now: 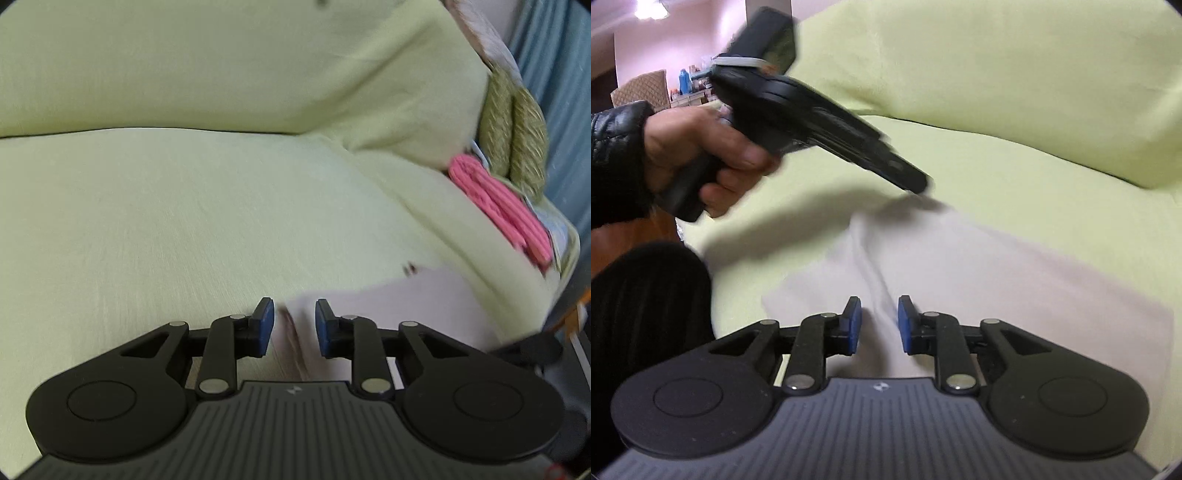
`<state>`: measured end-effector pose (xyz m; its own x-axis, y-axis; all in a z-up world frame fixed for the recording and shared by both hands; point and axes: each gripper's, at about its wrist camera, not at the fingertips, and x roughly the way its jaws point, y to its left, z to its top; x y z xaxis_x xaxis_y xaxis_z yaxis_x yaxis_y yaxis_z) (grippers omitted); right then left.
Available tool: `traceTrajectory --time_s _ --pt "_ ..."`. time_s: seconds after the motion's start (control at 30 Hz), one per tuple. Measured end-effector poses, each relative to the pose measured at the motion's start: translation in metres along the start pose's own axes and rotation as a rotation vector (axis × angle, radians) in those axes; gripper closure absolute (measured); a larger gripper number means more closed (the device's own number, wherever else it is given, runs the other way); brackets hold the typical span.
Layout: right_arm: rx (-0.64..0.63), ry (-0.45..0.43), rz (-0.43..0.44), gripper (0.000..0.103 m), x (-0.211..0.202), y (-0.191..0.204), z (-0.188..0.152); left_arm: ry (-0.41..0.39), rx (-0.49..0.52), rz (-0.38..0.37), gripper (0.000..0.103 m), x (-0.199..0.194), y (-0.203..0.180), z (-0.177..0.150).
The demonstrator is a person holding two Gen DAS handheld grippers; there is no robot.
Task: Fold clothes
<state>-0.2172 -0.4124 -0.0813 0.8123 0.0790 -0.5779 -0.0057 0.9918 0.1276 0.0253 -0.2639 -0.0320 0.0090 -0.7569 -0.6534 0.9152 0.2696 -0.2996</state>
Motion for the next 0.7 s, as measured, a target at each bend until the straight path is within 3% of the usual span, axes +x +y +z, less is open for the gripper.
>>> traceTrajectory --time_s 0.1,0.17,0.3,0.37,0.5,0.6,0.7 --pt "0.018 0.008 -0.007 0.085 -0.013 -0.001 -0.013 0.062 0.058 0.005 0.073 -0.006 -0.023 -0.019" --pt "0.030 0.014 -0.014 0.085 -0.019 -0.002 -0.020 0.125 0.126 0.070 0.072 0.001 -0.034 -0.034" --pt "0.047 0.011 -0.047 0.083 -0.040 0.001 -0.020 0.109 0.089 0.120 0.073 -0.009 -0.038 -0.040" --pt "0.071 -0.017 -0.077 0.072 -0.058 0.000 -0.019 0.089 0.121 0.143 0.075 -0.017 -0.051 -0.039" --pt "0.160 -0.033 -0.123 0.072 -0.056 -0.019 -0.029 0.055 0.149 0.086 0.075 -0.015 -0.076 -0.041" --pt "0.217 -0.021 -0.132 0.072 -0.058 -0.031 -0.043 0.105 0.166 0.103 0.070 0.005 -0.077 -0.049" --pt "0.242 -0.017 -0.173 0.073 -0.072 -0.043 -0.054 0.102 0.137 0.111 0.074 0.004 -0.065 -0.051"
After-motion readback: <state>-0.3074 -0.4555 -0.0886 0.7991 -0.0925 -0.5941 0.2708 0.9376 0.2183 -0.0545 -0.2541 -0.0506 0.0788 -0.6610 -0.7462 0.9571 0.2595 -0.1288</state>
